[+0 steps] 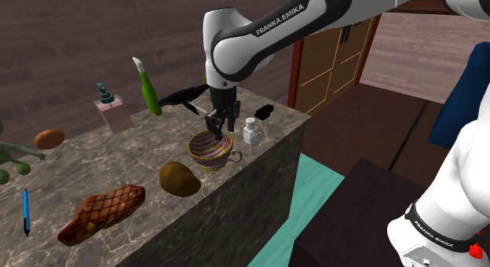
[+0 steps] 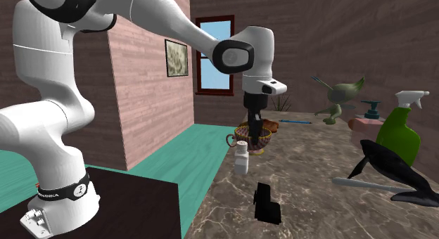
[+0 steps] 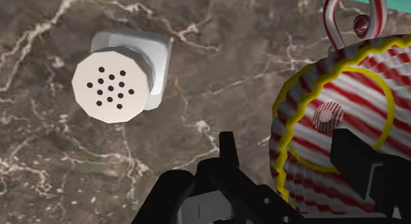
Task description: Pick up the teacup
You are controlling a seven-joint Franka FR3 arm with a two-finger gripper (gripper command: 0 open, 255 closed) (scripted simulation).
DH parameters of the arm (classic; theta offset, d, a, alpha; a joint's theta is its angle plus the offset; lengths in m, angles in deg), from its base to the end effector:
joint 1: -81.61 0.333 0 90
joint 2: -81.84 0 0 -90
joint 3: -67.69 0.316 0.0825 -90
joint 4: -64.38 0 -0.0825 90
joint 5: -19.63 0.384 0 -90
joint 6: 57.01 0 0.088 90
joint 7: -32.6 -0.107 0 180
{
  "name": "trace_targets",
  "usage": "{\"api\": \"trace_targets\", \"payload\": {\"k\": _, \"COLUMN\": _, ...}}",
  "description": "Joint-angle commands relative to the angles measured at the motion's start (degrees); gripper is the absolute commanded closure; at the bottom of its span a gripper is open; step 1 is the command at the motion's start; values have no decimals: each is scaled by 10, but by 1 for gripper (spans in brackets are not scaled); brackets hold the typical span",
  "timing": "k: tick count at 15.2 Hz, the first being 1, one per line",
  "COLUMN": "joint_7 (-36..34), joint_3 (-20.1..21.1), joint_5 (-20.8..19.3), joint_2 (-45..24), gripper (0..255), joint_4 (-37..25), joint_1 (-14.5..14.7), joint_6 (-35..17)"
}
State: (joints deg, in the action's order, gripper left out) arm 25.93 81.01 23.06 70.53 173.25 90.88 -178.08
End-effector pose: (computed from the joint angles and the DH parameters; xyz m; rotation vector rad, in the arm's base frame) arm 0.5603 0.2299 0.4026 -3.0205 -0.3683 0.0074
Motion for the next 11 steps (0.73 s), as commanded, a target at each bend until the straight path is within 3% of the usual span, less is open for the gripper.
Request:
{"api": "trace_targets", "payload": {"k": 1, "joint_7": 0, "joint_3": 0, "joint_5": 0, "joint_2": -1, "gripper": 255, "joint_4": 1, "joint_1": 0, "joint_6": -1}}
{"api": "trace_targets", "payload": {"k": 11, "joint_7": 0, "joint_3": 0, "joint_5": 1, "joint_2": 5, "gripper": 255, "joint_4": -8, "joint_1": 0, "joint_6": 12}}
